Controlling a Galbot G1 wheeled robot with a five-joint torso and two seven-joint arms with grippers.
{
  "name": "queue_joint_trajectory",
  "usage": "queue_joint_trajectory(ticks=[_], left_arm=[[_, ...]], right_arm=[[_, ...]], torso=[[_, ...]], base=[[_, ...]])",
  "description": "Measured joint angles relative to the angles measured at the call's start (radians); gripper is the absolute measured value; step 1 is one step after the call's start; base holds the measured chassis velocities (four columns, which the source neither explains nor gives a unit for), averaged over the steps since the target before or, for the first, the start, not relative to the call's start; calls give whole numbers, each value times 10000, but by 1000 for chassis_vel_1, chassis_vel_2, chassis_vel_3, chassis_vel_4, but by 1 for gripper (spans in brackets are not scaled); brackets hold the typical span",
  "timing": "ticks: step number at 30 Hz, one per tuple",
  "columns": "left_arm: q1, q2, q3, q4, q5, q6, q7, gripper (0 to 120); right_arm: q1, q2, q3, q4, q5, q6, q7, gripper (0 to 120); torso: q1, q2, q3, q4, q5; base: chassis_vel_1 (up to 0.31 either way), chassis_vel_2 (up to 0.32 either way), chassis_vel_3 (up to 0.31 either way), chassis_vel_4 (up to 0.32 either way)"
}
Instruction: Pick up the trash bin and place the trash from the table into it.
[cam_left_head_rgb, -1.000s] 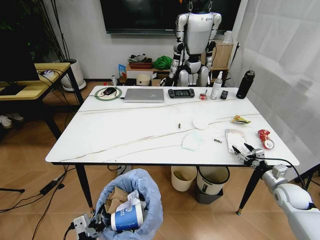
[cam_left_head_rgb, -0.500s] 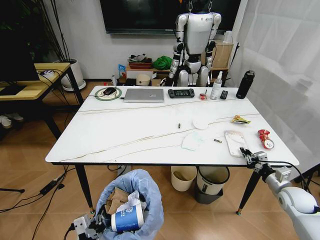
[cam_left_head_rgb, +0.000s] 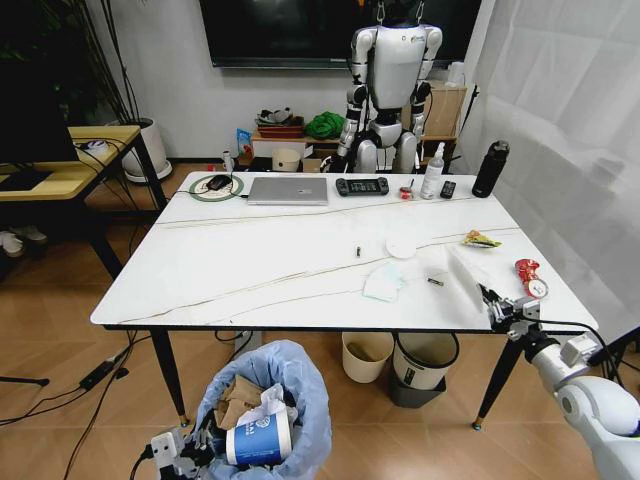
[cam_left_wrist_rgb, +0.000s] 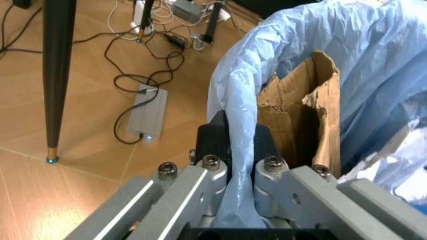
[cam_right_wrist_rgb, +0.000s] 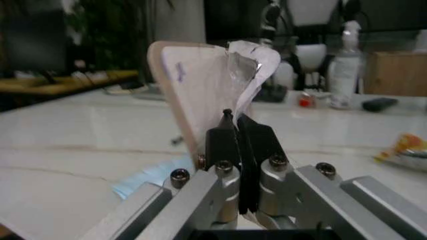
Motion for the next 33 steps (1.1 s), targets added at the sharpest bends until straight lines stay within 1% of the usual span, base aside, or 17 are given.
queue_joint_trajectory(ticks=[5, 7, 11, 12, 13, 14, 16, 17, 18, 19, 20, 21, 23, 26, 27, 29, 33], left_arm=[[70, 111, -55, -86, -67, 155, -45, 0], [91, 112, -45, -118, -69, 179, -51, 0], [187, 140, 26, -186, -47, 265, -82, 0], [223, 140, 68, -217, -27, 297, -96, 0], [223, 140, 68, -217, -27, 297, -96, 0], [234, 135, 87, -228, -12, 309, -101, 0], [274, 109, 159, -266, 72, 335, -108, 0], [294, 91, 190, -271, 160, 344, -109, 0], [299, 82, 200, -272, 193, 346, -109, 0], [316, 63, 213, -282, 291, 355, -110, 0], [327, 43, 219, -310, 335, 364, -110, 0], [327, 43, 219, -310, 335, 364, -110, 0], [351, -4, 215, -392, 370, 384, -108, 0], [403, -70, 207, -464, 429, 389, -105, 0], [403, -70, 207, -464, 429, 389, -105, 0], [429, -111, 250, -474, 504, 390, -96, 0], [399, -184, 387, -475, 582, 390, -89, 0]], right_arm=[[-366, -177, -426, 1476, 1390, 5, -1054, 0], [-381, -212, -535, 1684, 1564, -5, -1256, 0], [-337, -481, -1246, 2384, 2067, -38, -1848, 0], [-229, -658, -1818, 2649, 2185, -43, -2134, 0], [-229, -658, -1818, 2649, 2185, -43, -2134, 0], [-177, -716, -2053, 2726, 2199, -43, -2232, 0], [74, -863, -2949, 2908, 2206, -32, -2477, 0], [267, -929, -3628, 2976, 2185, -4, -2551, 0], [332, -940, -3863, 2986, 2164, 1, -2571, 0], [591, -949, -4586, 2984, 2058, 2, -2619, 0], [803, -924, -5078, 2928, 1946, 11, -2634, 0], [803, -924, -5078, 2928, 1946, 11, -2634, 0], [1146, -802, -5836, 2730, 1673, 19, -2638, 0], [1545, -598, -6723, 2317, 1203, 18, -2589, 0], [1545, -598, -6723, 2317, 1203, 18, -2589, 0], [1831, -465, -7148, 1923, 784, 35, -2529, 0], [2207, -316, -7576, 1418, 295, 83, -2463, 0]], torso=[[0, 0, 0, 0, 3], [0, 0, 0, 0, 6], [0, 0, 0, 0, 4], [0, 0, 0, 0, 4], [0, 0, 0, 0, 4], [0, 0, 0, 0, 3], [0, 0, 0, 0, 5], [0, 0, 0, 1, 3], [0, 0, 0, 1, 4], [0, 0, 1, 0, 6], [0, 0, 1, 1, 3], [0, 0, 1, 1, 3], [0, 0, 1, 2, 8], [0, 0, 1, 0, 5], [0, 0, 1, 0, 5], [0, 0, 1, 1, 6], [0, 0, 1, 1, 5]], base=[[0, 0, 0, 0], [0, 0, 0, 0], [0, 0, 0, 0], [0, 0, 0, 0], [0, 0, 0, 0], [0, 0, 0, 0], [0, 0, 0, 0], [0, 0, 0, 0], [0, 0, 0, 0], [0, 0, 0, 0], [0, 0, 0, 0], [0, 0, 0, 0], [0, 0, 0, 0], [0, 0, 0, 0], [0, 0, 0, 0], [0, 0, 0, 0], [0, 0, 0, 0]])
